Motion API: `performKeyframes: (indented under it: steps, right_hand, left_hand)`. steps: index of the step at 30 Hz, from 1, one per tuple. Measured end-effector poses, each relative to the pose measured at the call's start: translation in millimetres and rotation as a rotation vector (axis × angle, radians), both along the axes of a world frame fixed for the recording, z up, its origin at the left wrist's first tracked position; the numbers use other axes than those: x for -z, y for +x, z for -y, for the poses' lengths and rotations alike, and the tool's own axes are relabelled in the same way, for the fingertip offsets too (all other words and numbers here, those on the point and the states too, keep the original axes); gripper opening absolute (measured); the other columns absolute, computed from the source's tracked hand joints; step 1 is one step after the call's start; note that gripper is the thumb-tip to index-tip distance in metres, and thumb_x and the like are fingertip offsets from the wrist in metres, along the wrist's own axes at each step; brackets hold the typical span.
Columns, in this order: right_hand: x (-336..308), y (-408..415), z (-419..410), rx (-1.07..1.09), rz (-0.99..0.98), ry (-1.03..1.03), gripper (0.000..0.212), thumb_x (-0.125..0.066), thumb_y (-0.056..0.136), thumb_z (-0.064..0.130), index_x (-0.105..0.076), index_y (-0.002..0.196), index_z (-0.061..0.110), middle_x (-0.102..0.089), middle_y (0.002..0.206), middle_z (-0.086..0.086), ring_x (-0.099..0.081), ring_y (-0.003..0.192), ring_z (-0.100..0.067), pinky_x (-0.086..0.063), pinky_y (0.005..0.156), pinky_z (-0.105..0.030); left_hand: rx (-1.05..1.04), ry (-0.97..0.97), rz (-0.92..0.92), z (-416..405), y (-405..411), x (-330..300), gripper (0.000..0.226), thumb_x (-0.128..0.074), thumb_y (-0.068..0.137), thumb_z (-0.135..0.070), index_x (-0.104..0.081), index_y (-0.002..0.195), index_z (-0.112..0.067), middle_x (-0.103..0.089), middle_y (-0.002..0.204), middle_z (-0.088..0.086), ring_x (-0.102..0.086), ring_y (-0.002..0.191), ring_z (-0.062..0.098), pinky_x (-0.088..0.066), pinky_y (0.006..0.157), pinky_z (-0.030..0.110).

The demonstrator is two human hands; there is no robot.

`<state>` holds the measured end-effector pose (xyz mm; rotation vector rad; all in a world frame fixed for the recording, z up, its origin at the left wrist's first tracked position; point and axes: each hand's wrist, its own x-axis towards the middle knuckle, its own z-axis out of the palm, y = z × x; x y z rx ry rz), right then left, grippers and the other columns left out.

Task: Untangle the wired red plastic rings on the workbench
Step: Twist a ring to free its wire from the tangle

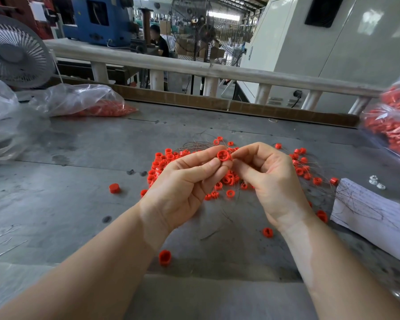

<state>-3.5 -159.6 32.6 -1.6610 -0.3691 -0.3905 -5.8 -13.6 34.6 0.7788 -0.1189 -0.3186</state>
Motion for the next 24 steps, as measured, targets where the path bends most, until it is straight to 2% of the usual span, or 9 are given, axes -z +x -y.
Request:
performKeyframes:
  steps: [5, 8, 12, 16, 24]
  right_hand:
    - [-0.2, 0.2, 0.4, -0.031, -0.028, 0.043, 0.022, -0.068, 0.078, -0.001, -0.066, 0.074, 0.021, -0.069, 0.070, 0.006, -0.063, 0.071, -0.006, -0.051, 0.069, -0.017]
    - [-1.5, -0.8, -0.6, -0.083, -0.073, 0.147, 0.009, -0.071, 0.067, 0.014, -0.065, 0.074, 0.016, -0.070, 0.069, 0.004, -0.064, 0.070, -0.005, -0.051, 0.066, -0.015]
    - [-2.3, -1.6, -0.8, -0.081, -0.124, 0.183, 0.019, -0.072, 0.060, 0.024, -0.065, 0.074, 0.015, -0.069, 0.065, 0.004, -0.062, 0.063, -0.002, -0.045, 0.056, -0.010]
    - [-1.1, -1.4, -1.2, -0.084, -0.134, 0.159, 0.014, -0.071, 0.063, 0.021, -0.064, 0.074, 0.015, -0.067, 0.063, 0.006, -0.059, 0.058, 0.001, -0.042, 0.052, -0.008]
    - [-1.7, -0.8, -0.5, -0.094, -0.127, 0.165, 0.012, -0.069, 0.064, 0.020, -0.065, 0.073, 0.015, -0.067, 0.064, 0.006, -0.060, 0.062, -0.001, -0.044, 0.055, -0.010]
  left_hand:
    - [-0.001, -0.008, 0.018, 0.3, -0.2, 0.0, 0.024, -0.057, 0.064, 0.002, -0.077, 0.074, -0.007, -0.073, 0.076, 0.009, -0.071, 0.071, 0.013, -0.056, 0.061, 0.016]
    - [0.011, -0.014, 0.042, 0.1, -0.6, 0.6, 0.023, -0.057, 0.065, 0.002, -0.077, 0.074, -0.007, -0.072, 0.077, 0.009, -0.071, 0.072, 0.013, -0.056, 0.062, 0.017]
    - [0.023, -0.027, 0.062, -0.3, -0.3, 1.2, 0.023, -0.058, 0.066, 0.001, -0.076, 0.075, -0.008, -0.072, 0.080, 0.010, -0.071, 0.074, 0.013, -0.056, 0.063, 0.017]
    - [0.008, -0.038, 0.059, -0.1, 0.6, 1.6, 0.023, -0.057, 0.066, 0.001, -0.077, 0.075, -0.008, -0.072, 0.080, 0.009, -0.071, 0.073, 0.012, -0.056, 0.062, 0.016]
    - [0.012, -0.019, 0.066, -1.7, 1.7, 1.7, 0.023, -0.058, 0.067, 0.002, -0.077, 0.076, -0.007, -0.073, 0.079, 0.009, -0.071, 0.073, 0.013, -0.056, 0.063, 0.017]
